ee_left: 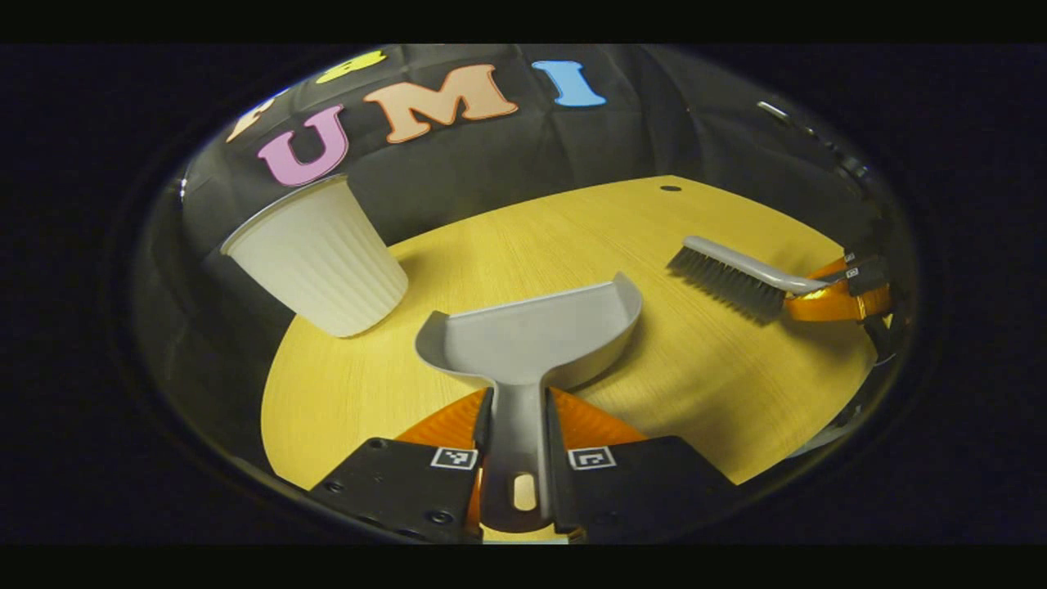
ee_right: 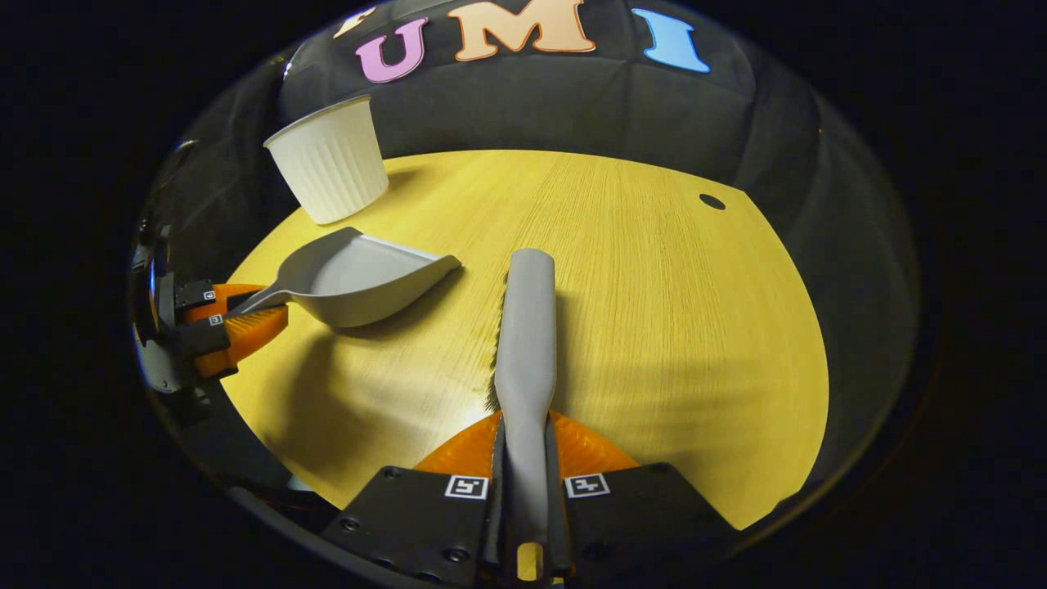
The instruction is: Pick up the small broom and dustpan from the desktop, sweep the trash into the dustpan with the broom, and then empty the trash into the garbage bin.
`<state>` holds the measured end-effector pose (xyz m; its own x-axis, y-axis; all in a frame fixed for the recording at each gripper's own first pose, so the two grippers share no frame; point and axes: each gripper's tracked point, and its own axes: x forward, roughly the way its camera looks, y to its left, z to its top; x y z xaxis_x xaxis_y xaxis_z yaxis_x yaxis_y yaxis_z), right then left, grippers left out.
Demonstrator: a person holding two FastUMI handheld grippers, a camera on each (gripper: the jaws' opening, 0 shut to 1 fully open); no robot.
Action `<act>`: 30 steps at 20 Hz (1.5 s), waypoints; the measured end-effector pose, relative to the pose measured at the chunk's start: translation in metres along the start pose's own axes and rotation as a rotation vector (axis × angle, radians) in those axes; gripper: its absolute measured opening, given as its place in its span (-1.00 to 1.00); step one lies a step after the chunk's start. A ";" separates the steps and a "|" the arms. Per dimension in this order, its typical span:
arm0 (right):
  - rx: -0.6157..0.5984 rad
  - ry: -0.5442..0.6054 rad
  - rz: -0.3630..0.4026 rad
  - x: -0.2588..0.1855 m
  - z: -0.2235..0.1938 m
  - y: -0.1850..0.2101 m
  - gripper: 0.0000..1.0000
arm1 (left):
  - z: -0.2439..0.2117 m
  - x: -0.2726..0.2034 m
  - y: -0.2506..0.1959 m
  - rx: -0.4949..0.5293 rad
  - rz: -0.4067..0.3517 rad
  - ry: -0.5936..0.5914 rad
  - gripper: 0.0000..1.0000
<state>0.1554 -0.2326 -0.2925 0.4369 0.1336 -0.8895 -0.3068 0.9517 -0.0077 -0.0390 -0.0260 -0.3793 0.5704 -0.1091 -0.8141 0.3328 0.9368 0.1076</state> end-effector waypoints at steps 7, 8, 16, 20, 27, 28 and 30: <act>-0.067 0.017 -0.047 -0.010 0.007 -0.003 -0.41 | -0.002 -0.004 -0.007 -0.012 0.003 -0.017 0.01; -0.064 0.007 -0.043 -0.015 0.010 -0.002 -0.30 | 0.003 -0.009 -0.008 -0.008 0.007 -0.040 0.34; 0.004 -0.246 -0.026 -0.098 0.079 -0.016 0.60 | 0.080 -0.068 0.005 -0.043 0.122 -0.277 0.87; 0.054 -0.555 -0.004 -0.173 0.136 -0.034 0.87 | 0.139 -0.124 0.014 -0.105 0.212 -0.443 0.88; 0.078 -0.859 -0.078 -0.295 0.193 -0.051 0.85 | 0.229 -0.200 0.000 -0.191 0.145 -0.712 0.85; 0.088 -0.883 -0.099 -0.307 0.198 -0.051 0.85 | 0.239 -0.204 0.001 -0.177 0.130 -0.741 0.85; 0.114 -0.936 -0.113 -0.324 0.203 -0.043 0.93 | 0.246 -0.212 0.001 -0.140 0.110 -0.774 0.85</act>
<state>0.1983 -0.2606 0.0884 0.9744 0.1591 -0.1587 -0.1584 0.9872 0.0171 0.0251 -0.0841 -0.0659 0.9715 -0.1657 -0.1694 0.1763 0.9831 0.0495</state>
